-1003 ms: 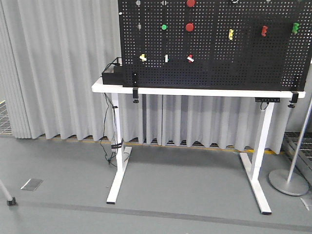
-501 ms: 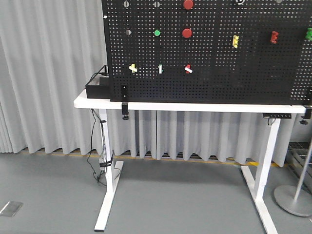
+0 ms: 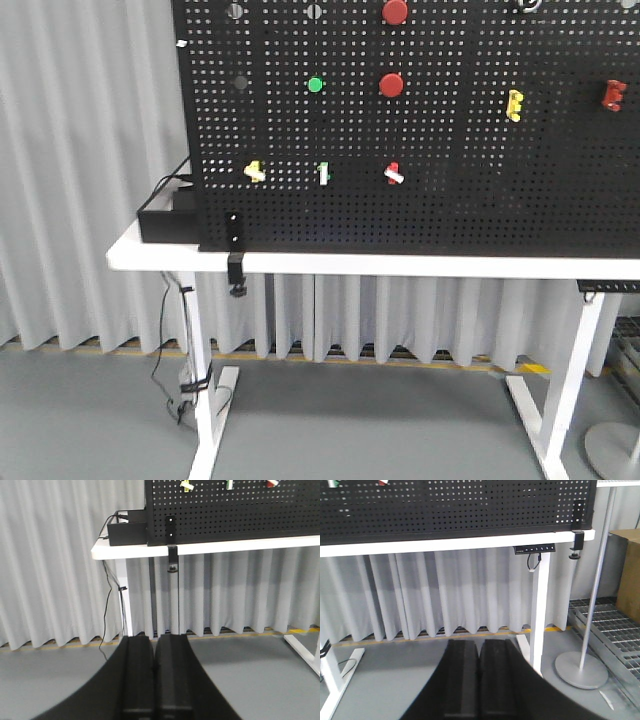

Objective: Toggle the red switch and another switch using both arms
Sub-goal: 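Drive the base forward up to the pegboard with both arms stowed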

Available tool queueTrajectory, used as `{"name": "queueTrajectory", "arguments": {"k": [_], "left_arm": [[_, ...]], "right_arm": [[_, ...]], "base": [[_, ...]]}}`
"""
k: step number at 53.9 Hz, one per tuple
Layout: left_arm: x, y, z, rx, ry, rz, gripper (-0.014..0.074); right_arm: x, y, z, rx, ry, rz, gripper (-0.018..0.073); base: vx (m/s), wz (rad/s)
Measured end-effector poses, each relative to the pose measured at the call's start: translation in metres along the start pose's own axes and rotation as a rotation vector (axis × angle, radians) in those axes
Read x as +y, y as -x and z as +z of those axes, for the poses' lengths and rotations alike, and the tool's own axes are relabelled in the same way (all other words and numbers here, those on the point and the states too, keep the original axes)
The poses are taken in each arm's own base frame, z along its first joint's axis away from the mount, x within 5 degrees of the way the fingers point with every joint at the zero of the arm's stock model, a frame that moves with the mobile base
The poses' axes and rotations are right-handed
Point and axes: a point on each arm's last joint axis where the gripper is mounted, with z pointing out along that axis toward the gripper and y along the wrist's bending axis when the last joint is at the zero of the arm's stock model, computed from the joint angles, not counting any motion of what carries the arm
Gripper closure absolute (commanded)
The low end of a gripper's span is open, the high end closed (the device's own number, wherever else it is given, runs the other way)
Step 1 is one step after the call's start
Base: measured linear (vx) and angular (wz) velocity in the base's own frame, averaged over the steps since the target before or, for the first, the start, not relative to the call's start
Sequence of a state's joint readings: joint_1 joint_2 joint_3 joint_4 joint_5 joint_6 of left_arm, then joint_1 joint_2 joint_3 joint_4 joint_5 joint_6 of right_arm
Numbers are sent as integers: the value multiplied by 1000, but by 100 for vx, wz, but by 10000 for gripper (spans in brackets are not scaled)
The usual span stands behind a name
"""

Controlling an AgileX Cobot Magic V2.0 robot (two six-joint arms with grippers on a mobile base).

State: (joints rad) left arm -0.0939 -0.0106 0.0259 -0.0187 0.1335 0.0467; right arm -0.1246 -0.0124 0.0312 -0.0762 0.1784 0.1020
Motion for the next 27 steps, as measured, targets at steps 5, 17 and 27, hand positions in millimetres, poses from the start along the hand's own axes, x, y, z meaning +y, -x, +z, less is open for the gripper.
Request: {"name": "queueTrajectory", "arguments": {"k": [5, 17, 27], "left_arm": [[0, 0, 0, 0, 0, 0, 594], [0, 0, 0, 0, 0, 0, 594], [0, 0, 0, 0, 0, 0, 594]], "right_arm": [[0, 0, 0, 0, 0, 0, 566], [0, 0, 0, 0, 0, 0, 566], [0, 0, 0, 0, 0, 0, 566]], "base": [[42, -5], [44, -1], [43, 1]]}}
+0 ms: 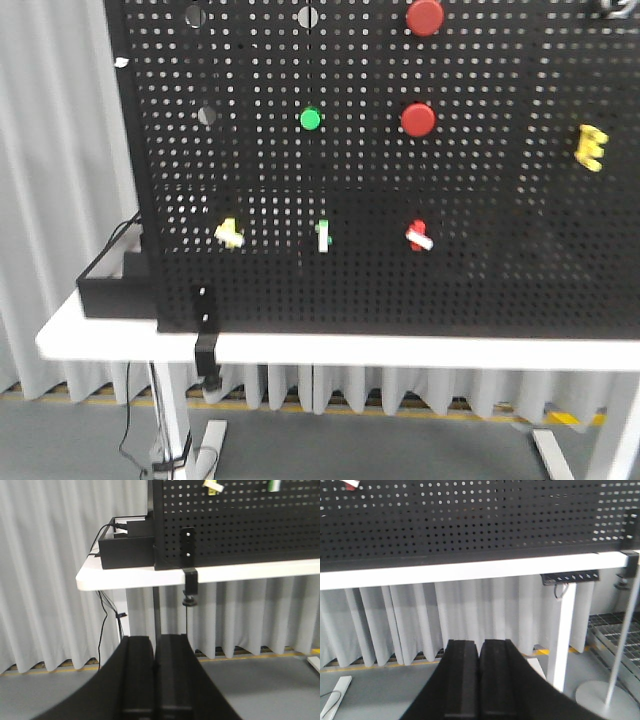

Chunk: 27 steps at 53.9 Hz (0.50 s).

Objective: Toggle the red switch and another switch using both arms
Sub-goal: 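Drive the base forward up to the pegboard with both arms stowed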

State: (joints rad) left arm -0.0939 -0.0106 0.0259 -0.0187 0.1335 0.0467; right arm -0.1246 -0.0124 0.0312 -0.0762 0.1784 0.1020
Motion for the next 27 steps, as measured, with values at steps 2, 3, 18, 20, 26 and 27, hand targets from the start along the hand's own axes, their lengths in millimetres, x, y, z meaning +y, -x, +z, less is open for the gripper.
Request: {"name": "queueTrajectory", "arguments": {"k": [2, 3, 18, 20, 26, 27], "left_arm": [[0, 0, 0, 0, 0, 0, 594], [0, 0, 0, 0, 0, 0, 594], [0, 0, 0, 0, 0, 0, 594], [0, 0, 0, 0, 0, 0, 594], [0, 0, 0, 0, 0, 0, 594], [0, 0, 0, 0, 0, 0, 594]], "right_arm": [[0, 0, 0, 0, 0, 0, 566], [0, 0, 0, 0, 0, 0, 566], [0, 0, 0, 0, 0, 0, 566], [0, 0, 0, 0, 0, 0, 566], [0, 0, 0, 0, 0, 0, 566], [0, 0, 0, 0, 0, 0, 566]], "base": [[41, 1], [41, 1], [37, 0], [31, -2], [28, -2], [25, -2]]}}
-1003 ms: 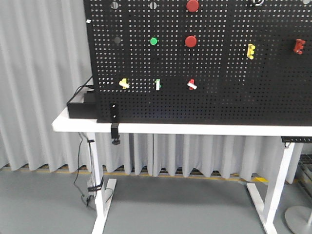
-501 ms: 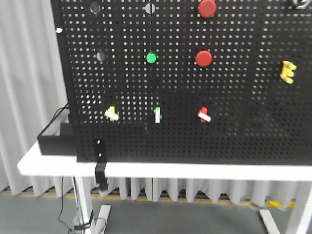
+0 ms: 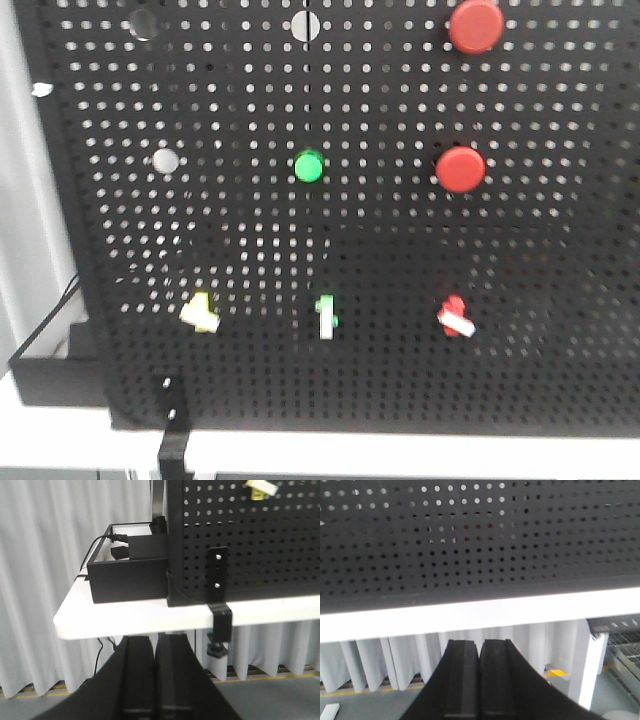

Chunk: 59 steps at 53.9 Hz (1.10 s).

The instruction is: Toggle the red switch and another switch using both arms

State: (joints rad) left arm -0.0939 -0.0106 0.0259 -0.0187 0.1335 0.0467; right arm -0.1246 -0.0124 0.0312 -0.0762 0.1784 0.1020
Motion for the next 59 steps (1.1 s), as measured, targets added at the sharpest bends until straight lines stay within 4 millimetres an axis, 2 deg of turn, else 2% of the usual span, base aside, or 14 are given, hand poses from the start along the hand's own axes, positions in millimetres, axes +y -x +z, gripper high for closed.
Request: {"name": "queueTrajectory", "arguments": {"k": [27, 59], "left_arm": [[0, 0, 0, 0, 0, 0, 594], [0, 0, 0, -3, 1, 9, 594]], "right_arm": [[0, 0, 0, 0, 0, 0, 566], [0, 0, 0, 0, 0, 0, 566]], "base": [[15, 2], [2, 0]]}}
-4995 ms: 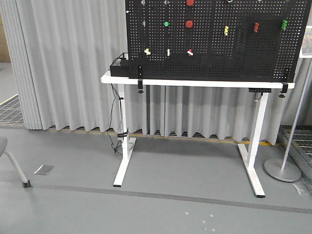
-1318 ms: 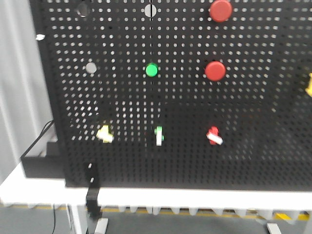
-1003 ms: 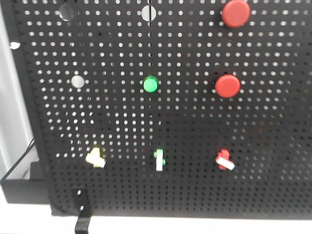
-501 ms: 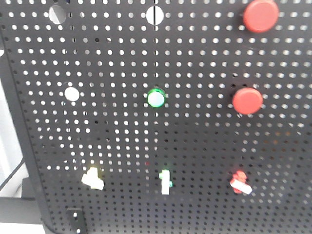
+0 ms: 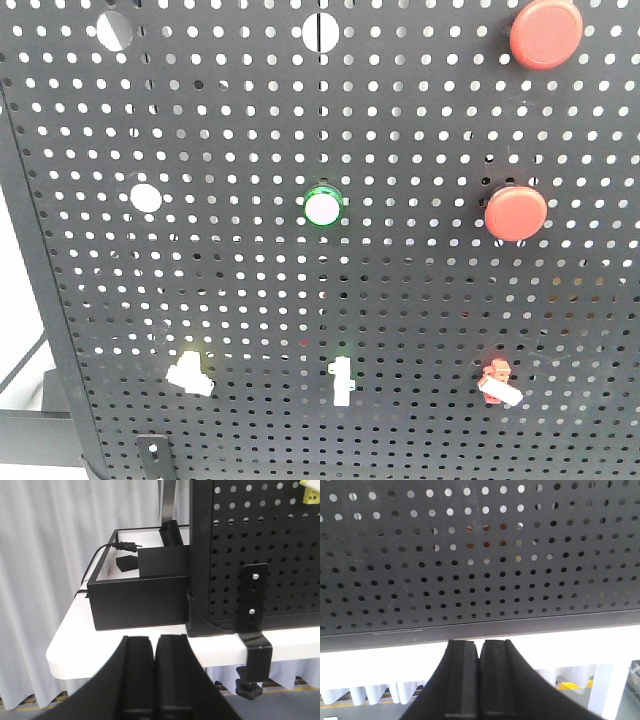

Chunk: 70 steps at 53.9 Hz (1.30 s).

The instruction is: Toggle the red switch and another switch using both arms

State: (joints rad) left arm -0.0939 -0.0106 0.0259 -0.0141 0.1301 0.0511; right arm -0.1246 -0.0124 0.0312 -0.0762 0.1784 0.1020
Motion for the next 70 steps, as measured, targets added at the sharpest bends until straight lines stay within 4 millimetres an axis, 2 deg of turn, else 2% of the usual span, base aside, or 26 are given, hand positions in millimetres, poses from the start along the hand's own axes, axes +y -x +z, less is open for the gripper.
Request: {"name": "queueTrajectory", "arguments": {"k": [11, 25, 31, 38, 40, 44, 49, 51, 54, 61, 67, 70], "left_arm": [[0, 6, 0, -62, 3, 3, 594], [2, 31, -5, -345, 13, -24, 594], [2, 46, -10, -387, 9, -51, 594], [4, 97, -15, -443, 11, -43, 594], [5, 118, -14, -456, 12, -38, 594], [6, 151, -4, -439, 12, -33, 594], [7, 184, 22, -380, 11, -32, 594], [8, 198, 34, -365, 11, -31, 594], [8, 207, 50, -337, 10, -30, 594], [9, 217, 74, -281, 7, -49, 594], [5, 216, 78, -238, -27, -148, 594], [-3, 213, 78, -197, -83, -175, 594]], "right_arm": [[1, 5, 0, -56, 6, -1, 566], [2, 30, -5, -251, 27, 27, 566], [3, 70, -19, -319, 20, 7, 566], [3, 140, -32, -362, -5, -67, 566], [3, 161, -30, -359, -13, -91, 566], [4, 190, -21, -334, -20, -110, 566], [5, 216, -2, -280, -23, -113, 566], [5, 222, 6, -257, -22, -108, 566], [5, 224, 15, -220, -19, -94, 566], [6, 220, 25, -157, -5, -44, 566], [7, 217, 26, -120, 10, 5, 566], [7, 215, 26, -101, 14, 18, 566]], "base": [[0, 0], [0, 0], [0, 0], [0, 0], [0, 0], [0, 0], [0, 0], [0, 0], [0, 0], [0, 0], [0, 0], [0, 0]]}}
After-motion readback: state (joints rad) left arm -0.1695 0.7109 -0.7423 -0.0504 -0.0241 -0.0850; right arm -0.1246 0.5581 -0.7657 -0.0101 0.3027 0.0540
